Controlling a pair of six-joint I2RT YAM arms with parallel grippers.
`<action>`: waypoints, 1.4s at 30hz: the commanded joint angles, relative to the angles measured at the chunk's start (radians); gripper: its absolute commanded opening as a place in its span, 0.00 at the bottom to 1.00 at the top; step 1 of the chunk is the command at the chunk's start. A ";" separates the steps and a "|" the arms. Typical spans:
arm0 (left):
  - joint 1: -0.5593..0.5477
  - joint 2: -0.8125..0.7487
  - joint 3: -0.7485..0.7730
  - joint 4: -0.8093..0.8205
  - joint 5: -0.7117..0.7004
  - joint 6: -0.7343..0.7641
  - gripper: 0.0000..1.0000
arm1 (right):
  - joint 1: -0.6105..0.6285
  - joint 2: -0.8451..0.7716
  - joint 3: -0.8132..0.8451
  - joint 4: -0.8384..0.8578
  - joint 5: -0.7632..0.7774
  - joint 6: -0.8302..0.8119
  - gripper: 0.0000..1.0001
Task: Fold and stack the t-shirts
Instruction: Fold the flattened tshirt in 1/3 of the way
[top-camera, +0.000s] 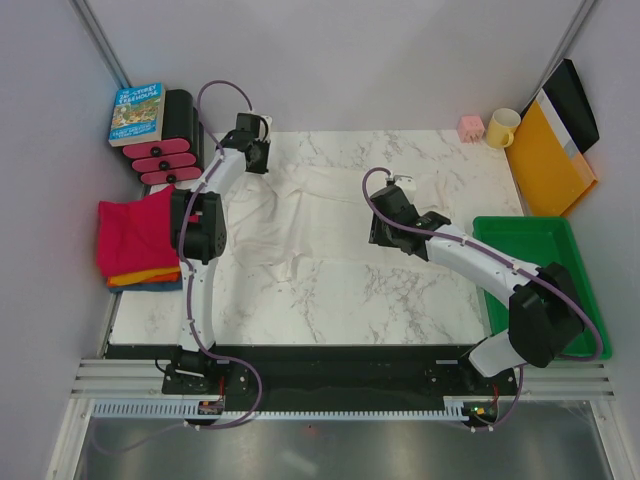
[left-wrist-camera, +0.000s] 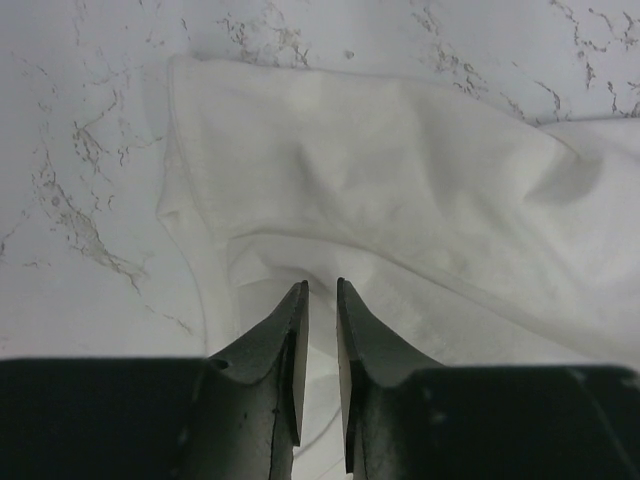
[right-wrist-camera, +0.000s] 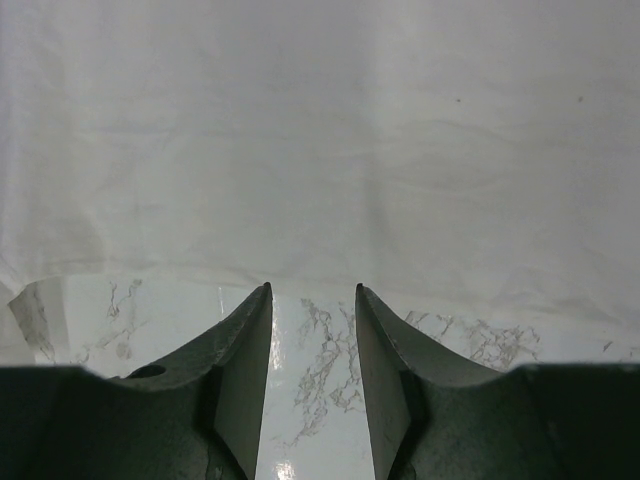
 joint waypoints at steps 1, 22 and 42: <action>-0.005 0.021 0.053 0.022 -0.019 -0.006 0.24 | 0.000 0.012 0.015 0.019 0.005 0.010 0.46; -0.005 0.048 0.047 0.007 -0.013 0.004 0.02 | 0.000 0.026 0.018 0.019 -0.001 0.011 0.46; -0.005 -0.335 -0.334 0.119 0.018 -0.044 0.02 | 0.034 0.018 -0.025 0.066 -0.023 0.046 0.45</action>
